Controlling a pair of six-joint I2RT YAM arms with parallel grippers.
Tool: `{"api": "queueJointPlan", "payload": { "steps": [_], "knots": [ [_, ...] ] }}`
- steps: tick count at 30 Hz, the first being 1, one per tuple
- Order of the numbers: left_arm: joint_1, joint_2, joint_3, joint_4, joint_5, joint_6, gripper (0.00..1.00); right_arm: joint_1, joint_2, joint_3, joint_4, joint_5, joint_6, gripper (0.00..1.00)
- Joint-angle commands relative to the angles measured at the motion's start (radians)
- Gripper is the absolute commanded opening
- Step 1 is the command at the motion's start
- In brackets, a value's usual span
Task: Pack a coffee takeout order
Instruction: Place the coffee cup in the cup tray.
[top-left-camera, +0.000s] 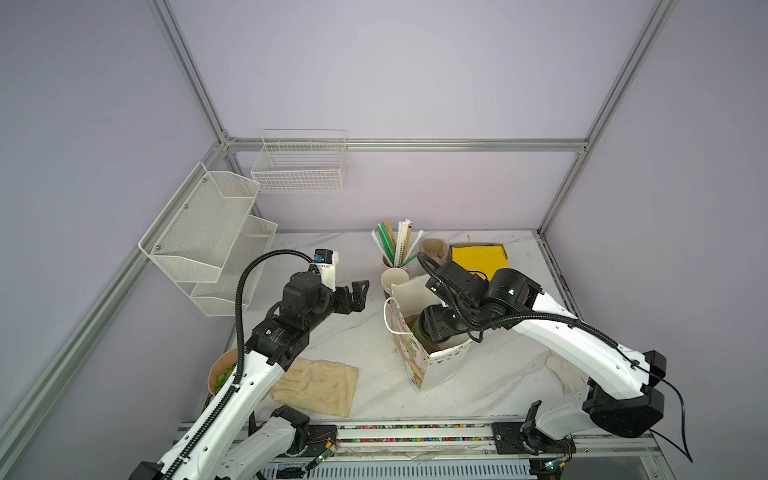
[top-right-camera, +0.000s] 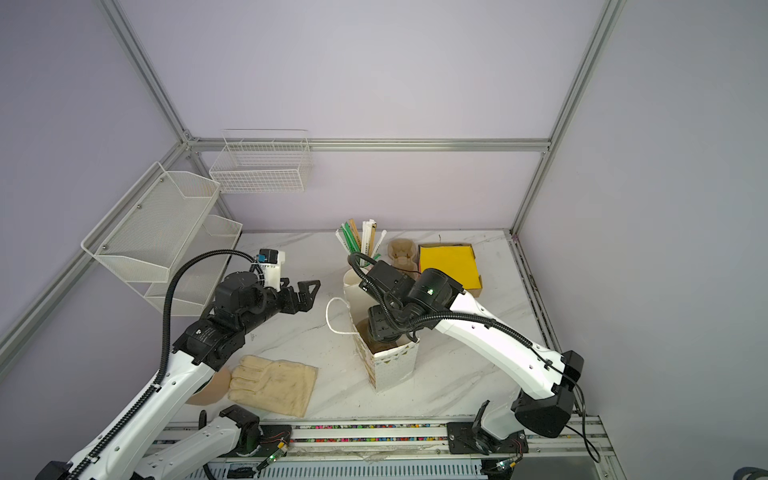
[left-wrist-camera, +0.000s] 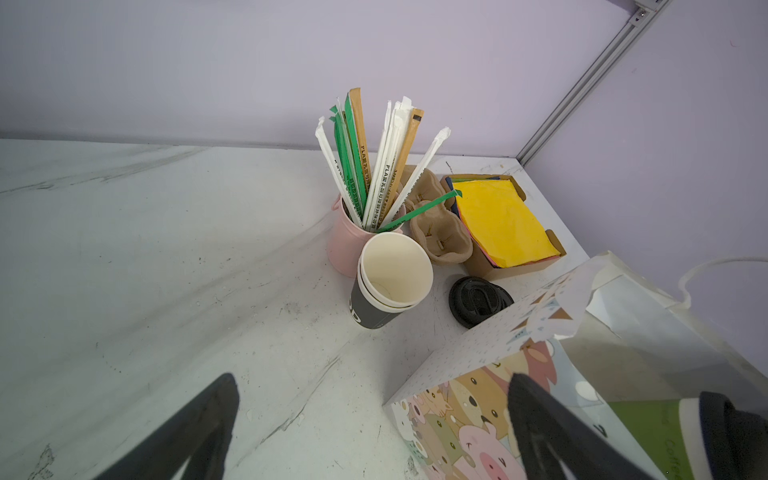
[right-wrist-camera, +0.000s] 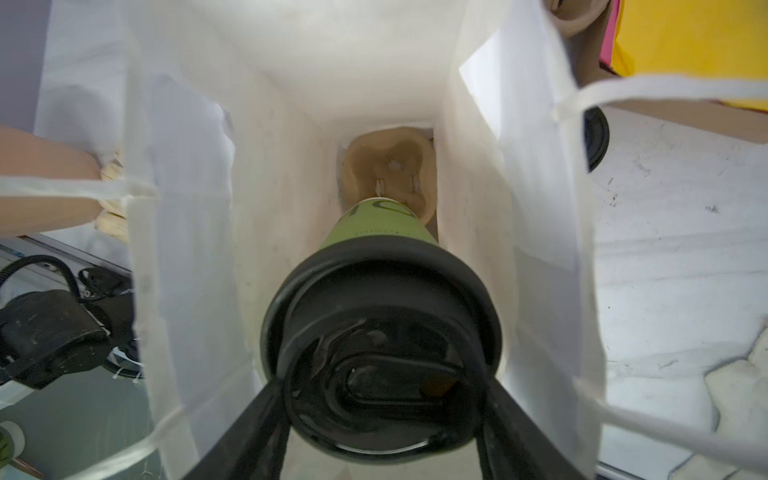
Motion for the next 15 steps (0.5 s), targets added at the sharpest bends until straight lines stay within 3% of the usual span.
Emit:
{"api": "queueJointPlan", "payload": {
  "steps": [1,15],
  "knots": [
    [0.008,-0.017,-0.03,0.045,0.016,-0.014,1.0,0.005,0.017,-0.025,-0.039,-0.007,0.013,0.65],
    [0.01,-0.018,-0.032,0.045,0.018,-0.014,1.0,0.005,0.104,-0.059,-0.047,-0.039,-0.032,0.64]
  ]
}}
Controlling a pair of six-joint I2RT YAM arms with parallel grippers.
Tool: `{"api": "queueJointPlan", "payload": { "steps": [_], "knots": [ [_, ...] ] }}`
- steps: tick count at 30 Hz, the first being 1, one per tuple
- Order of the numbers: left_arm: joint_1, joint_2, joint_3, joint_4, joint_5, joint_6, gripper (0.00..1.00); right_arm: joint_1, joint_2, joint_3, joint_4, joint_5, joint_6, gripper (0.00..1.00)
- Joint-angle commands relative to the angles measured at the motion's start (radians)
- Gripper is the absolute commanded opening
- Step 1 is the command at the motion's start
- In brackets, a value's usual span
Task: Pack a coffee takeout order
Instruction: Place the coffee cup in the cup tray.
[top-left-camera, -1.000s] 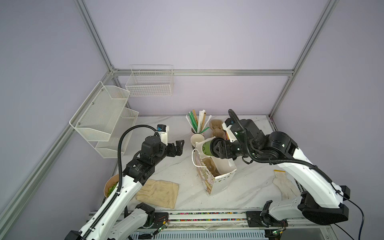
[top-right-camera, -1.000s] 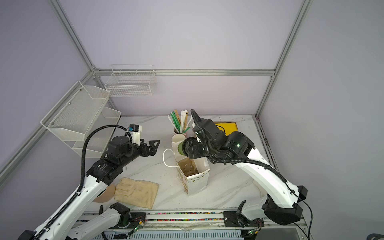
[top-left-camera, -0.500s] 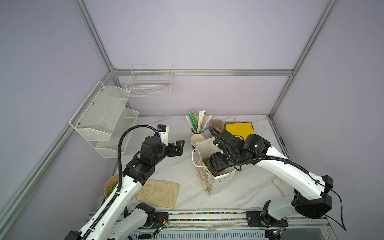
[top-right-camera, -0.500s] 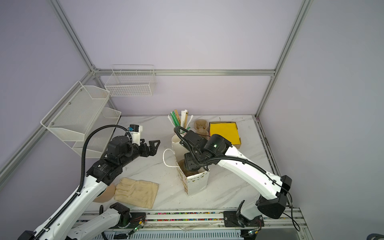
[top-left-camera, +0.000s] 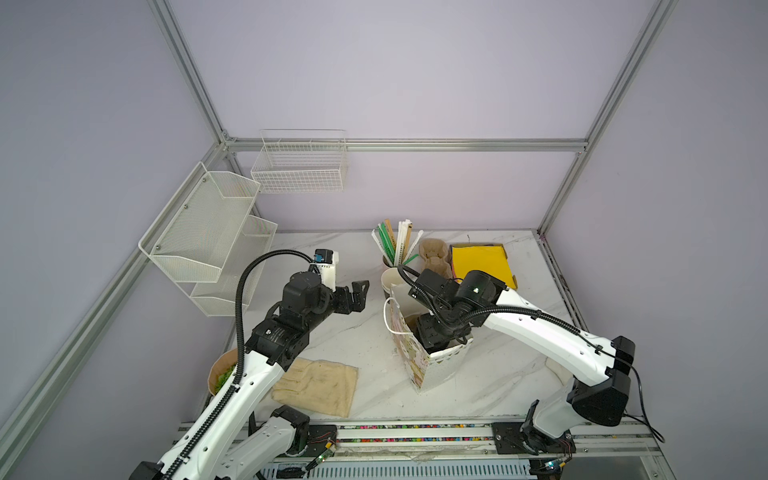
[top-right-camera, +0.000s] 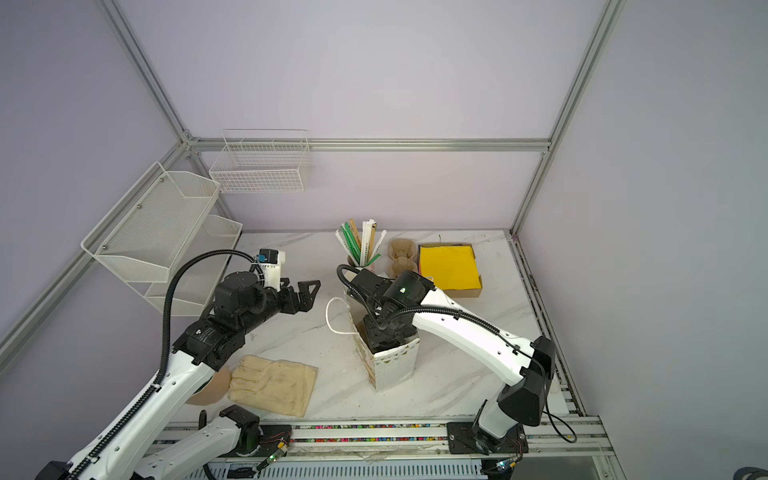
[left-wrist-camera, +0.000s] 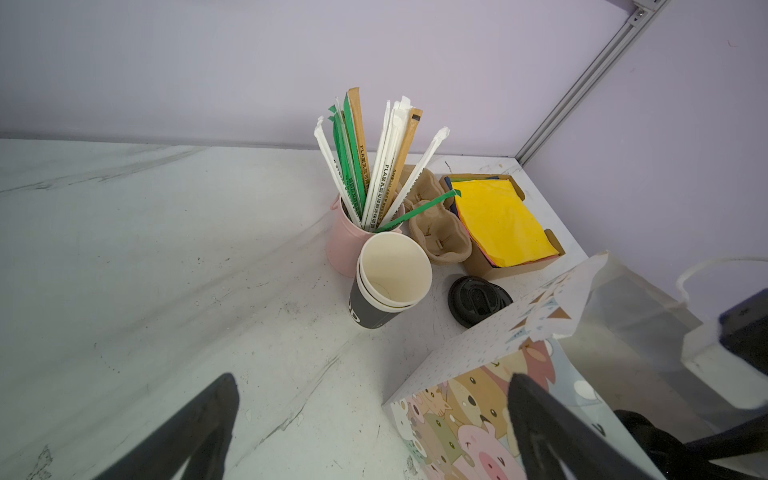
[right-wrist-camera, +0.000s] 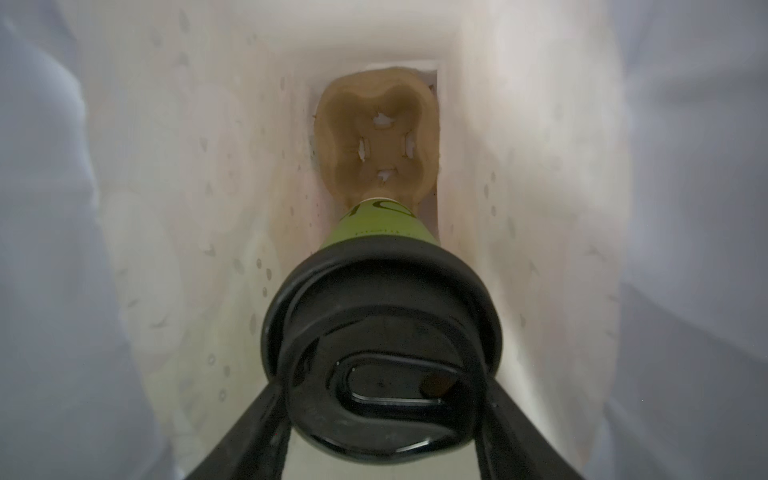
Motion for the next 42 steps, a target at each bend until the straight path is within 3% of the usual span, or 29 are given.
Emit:
{"api": "queueJointPlan", "payload": {
  "steps": [1,42],
  "knots": [
    [0.01,-0.017,-0.031,0.044,0.015,-0.014,1.0,0.005,0.006,-0.018,-0.044,-0.006,-0.011,0.64],
    [0.015,-0.02,-0.033,0.045,0.023,-0.015,1.0,0.006,0.065,-0.106,-0.041,-0.007,-0.027,0.63]
  ]
}}
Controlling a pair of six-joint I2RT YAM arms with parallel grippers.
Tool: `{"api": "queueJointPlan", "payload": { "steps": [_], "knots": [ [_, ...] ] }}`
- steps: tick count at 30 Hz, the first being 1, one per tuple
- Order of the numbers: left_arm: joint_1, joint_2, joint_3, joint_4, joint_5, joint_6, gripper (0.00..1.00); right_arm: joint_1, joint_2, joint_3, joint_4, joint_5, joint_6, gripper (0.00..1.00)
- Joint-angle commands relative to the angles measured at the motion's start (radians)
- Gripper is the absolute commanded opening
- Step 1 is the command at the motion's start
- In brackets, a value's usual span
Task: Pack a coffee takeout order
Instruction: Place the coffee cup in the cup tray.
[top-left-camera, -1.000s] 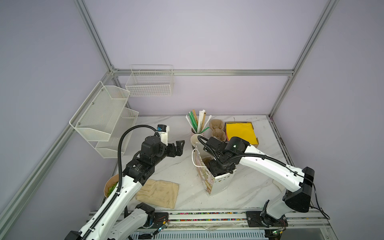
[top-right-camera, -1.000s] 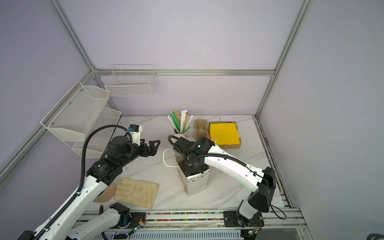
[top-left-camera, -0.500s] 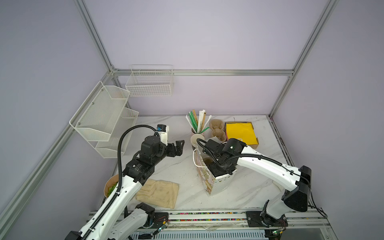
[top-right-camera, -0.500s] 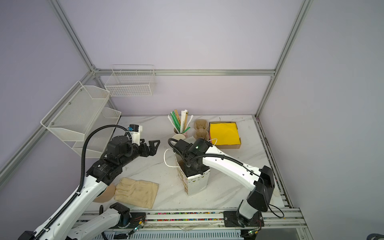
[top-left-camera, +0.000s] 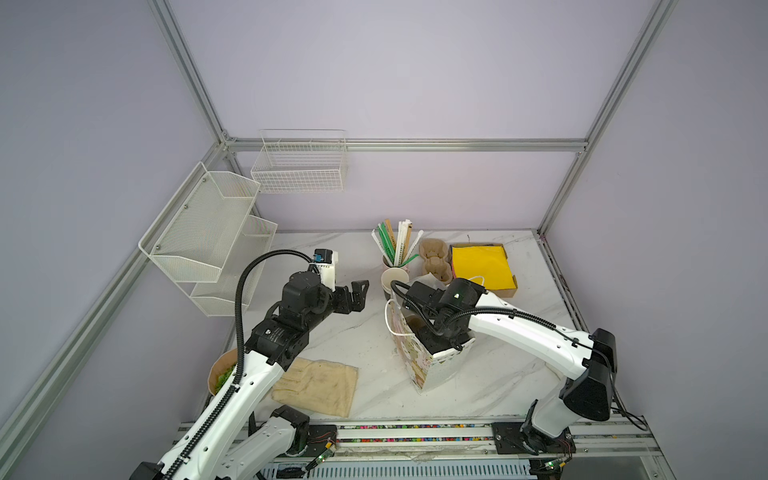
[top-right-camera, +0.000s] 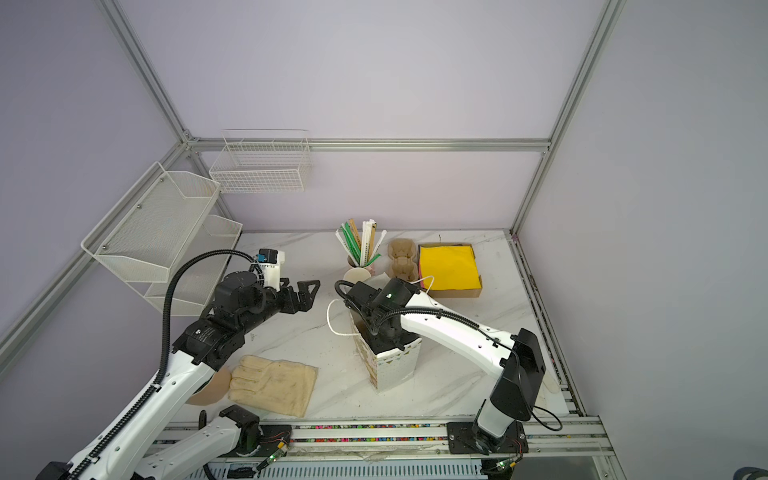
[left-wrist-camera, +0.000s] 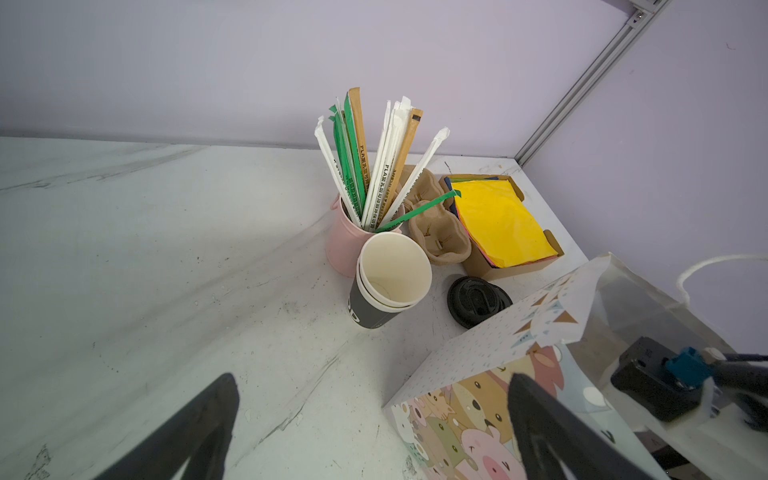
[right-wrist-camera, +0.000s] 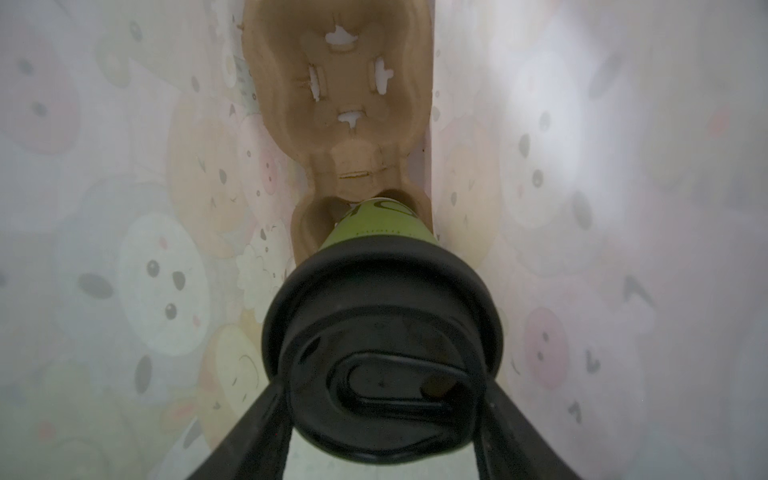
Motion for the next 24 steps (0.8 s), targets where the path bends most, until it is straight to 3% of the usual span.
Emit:
{"api": "queueJointPlan", "payload": {
  "steps": [1,24],
  "knots": [
    [0.01,-0.022,-0.033,0.044,0.015,-0.008,1.0,0.005,0.018,-0.007,-0.037,0.015,-0.001,0.63],
    [0.013,-0.02,-0.034,0.044,0.016,-0.01,1.0,0.005,0.021,-0.058,0.013,0.006,-0.006,0.62]
  ]
}}
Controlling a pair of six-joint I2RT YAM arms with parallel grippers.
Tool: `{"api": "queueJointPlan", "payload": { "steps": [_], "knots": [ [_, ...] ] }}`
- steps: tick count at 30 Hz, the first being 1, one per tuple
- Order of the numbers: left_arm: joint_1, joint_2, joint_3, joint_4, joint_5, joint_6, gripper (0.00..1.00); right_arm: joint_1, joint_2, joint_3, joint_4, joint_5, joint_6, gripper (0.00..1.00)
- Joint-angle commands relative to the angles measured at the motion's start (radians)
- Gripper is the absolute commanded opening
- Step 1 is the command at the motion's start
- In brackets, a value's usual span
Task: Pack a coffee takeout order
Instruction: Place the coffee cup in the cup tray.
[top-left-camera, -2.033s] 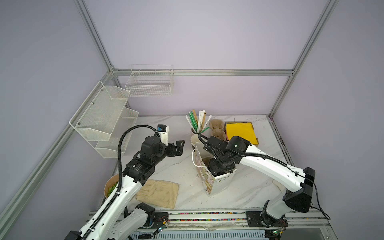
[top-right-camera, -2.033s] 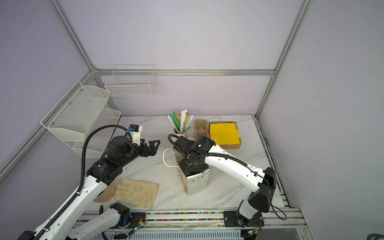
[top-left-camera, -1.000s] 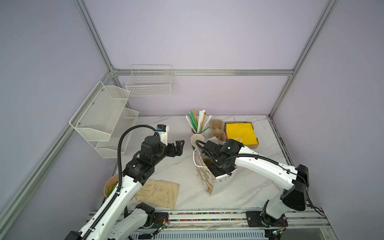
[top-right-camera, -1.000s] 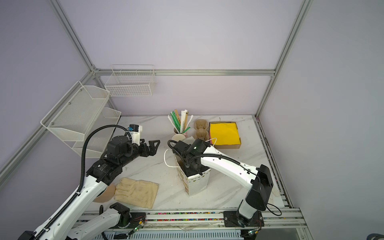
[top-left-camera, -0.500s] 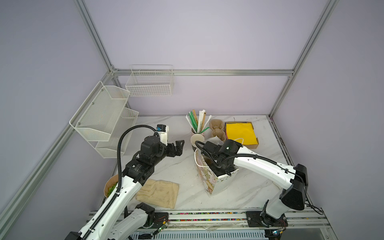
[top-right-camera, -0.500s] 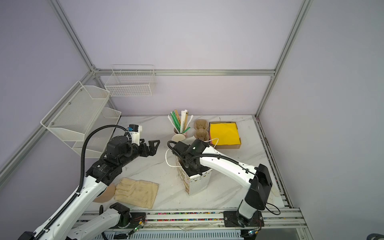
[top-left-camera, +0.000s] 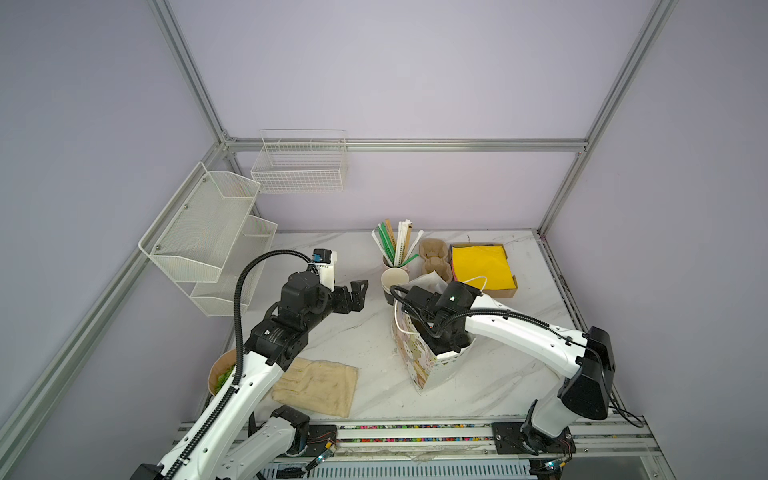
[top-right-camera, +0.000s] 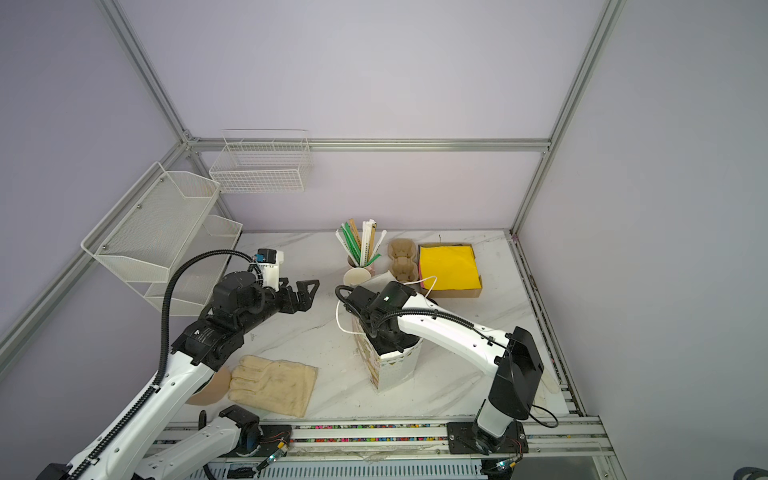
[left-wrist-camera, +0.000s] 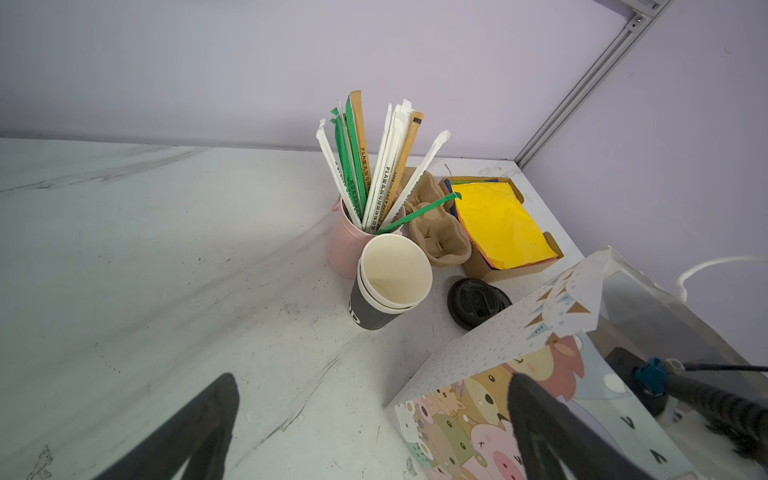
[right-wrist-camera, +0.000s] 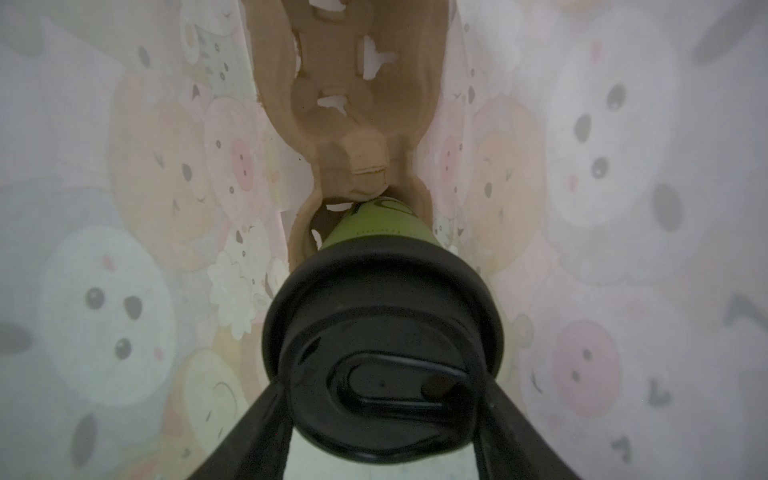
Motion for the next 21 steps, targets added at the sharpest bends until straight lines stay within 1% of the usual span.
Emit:
{"api": "queueJointPlan", "payload": {
  "steps": [1,8,15,21],
  "knots": [
    [0.007,-0.016,-0.034,0.045,0.012,-0.009,1.0,0.005,0.01,-0.017,0.004,-0.003,0.002,0.62],
    [0.007,-0.014,-0.034,0.044,0.014,-0.011,1.0,0.006,0.016,-0.007,0.011,-0.02,0.008,0.62],
    [0.007,-0.014,-0.034,0.045,0.015,-0.011,1.0,0.012,0.035,0.048,-0.01,-0.036,0.01,0.62],
    [0.007,-0.019,-0.036,0.045,0.014,-0.011,1.0,0.015,0.047,0.056,-0.009,-0.055,0.005,0.62]
  ]
}}
